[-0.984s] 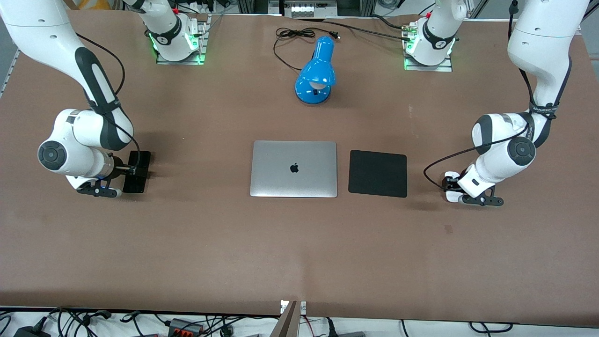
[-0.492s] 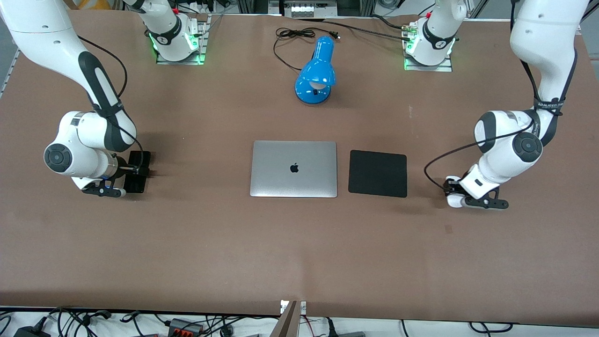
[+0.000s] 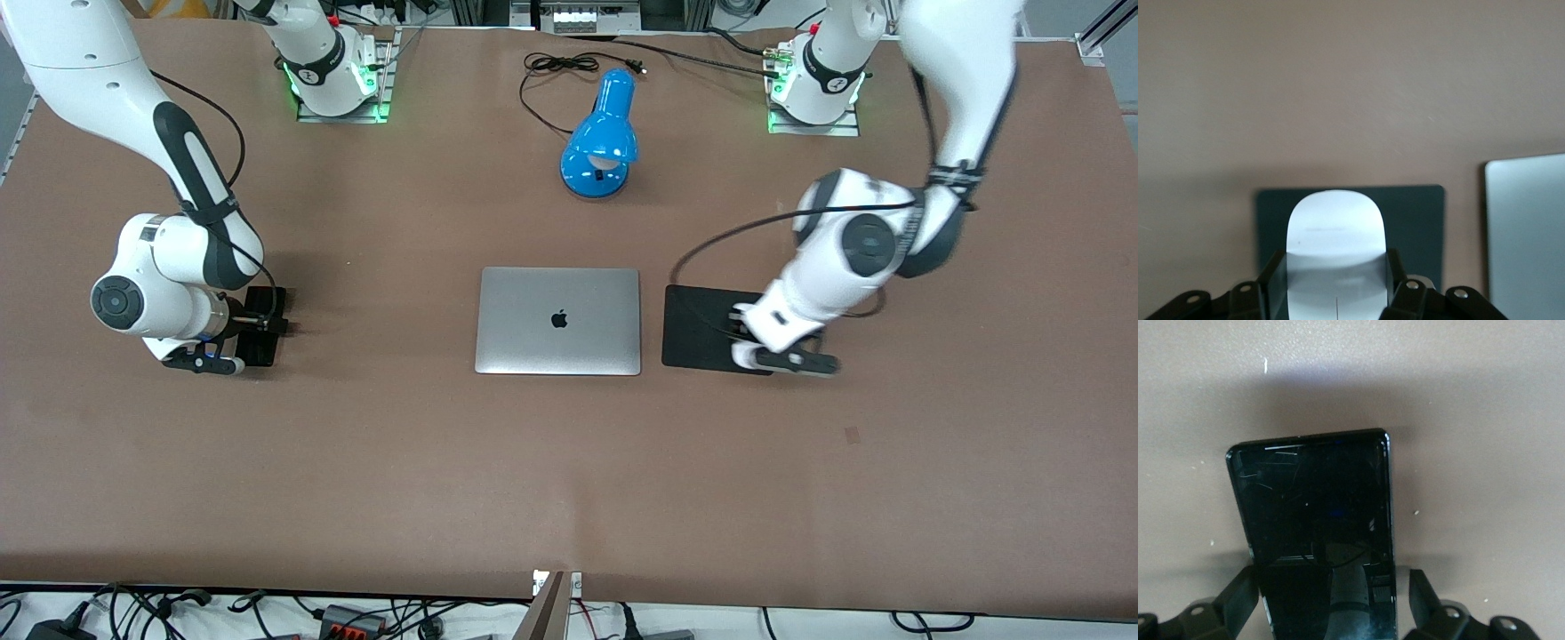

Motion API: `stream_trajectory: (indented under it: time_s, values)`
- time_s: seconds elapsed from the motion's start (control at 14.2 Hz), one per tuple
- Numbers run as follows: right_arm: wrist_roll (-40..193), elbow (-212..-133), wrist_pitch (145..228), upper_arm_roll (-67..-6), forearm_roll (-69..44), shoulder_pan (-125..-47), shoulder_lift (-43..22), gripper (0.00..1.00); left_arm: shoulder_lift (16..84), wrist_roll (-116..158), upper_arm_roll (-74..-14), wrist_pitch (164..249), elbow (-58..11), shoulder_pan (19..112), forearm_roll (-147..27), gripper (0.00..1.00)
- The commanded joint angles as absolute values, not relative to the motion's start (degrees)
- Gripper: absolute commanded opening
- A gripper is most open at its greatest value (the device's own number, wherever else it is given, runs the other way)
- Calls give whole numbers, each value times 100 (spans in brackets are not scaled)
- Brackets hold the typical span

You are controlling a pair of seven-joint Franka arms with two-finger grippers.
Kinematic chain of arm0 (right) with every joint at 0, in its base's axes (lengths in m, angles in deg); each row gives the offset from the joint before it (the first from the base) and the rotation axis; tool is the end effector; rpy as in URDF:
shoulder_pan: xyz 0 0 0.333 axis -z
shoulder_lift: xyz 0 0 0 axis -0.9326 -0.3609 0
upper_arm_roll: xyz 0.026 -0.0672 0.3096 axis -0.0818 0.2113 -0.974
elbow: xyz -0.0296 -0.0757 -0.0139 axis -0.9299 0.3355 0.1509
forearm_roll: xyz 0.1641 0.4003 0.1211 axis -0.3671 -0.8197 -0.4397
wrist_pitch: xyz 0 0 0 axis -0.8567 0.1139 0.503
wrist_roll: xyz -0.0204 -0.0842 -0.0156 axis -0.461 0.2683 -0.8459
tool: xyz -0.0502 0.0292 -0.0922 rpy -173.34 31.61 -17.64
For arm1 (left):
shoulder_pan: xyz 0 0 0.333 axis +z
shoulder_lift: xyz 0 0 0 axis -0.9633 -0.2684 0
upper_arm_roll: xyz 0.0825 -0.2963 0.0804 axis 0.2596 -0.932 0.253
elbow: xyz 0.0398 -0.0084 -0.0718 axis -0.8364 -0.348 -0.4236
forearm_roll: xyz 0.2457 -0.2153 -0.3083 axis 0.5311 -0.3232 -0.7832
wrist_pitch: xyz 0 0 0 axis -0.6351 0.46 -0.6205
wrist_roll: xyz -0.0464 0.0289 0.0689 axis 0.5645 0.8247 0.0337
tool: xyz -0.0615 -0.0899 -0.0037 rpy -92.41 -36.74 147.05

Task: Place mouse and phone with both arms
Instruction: 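Carry the mouse onto the mouse pad while the right gripper lifts the phone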

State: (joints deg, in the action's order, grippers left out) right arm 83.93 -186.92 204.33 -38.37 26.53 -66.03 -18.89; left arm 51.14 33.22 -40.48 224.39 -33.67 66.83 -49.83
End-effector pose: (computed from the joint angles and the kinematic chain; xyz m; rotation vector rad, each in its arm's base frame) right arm 0.6157 -0.0688 0.1172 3.0680 -0.1853 -0.3356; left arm 0.6241 -0.2480 0.2430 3.0441 -0.0803 -0.0081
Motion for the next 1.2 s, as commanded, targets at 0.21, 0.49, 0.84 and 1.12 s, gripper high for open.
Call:
stream_trajectory:
  time_s: [0.21, 0.49, 0.84, 1.12]
  values:
    - [8301, -18612, 20319, -3902, 2659, -6603, -1855, 28, 4564, 4498, -4029, 22759, -3433, 6503, -3803, 46]
    - [8133, -18182, 19206, -4252, 2667, -6629, -1442, 28, 4441, 5068, -4038, 22961, -3661, 6503, -3616, 45]
    - [8668, -17803, 18772, -4649, 2379, -7129, -1503, 28, 4406, 5212, -4047, 23172, -3768, 6547, -3616, 46]
    - [9512, -17820, 19227, -4649, 2281, -7841, -1695, 28, 4475, 5212, -4055, 23111, -3785, 6582, -3616, 100]
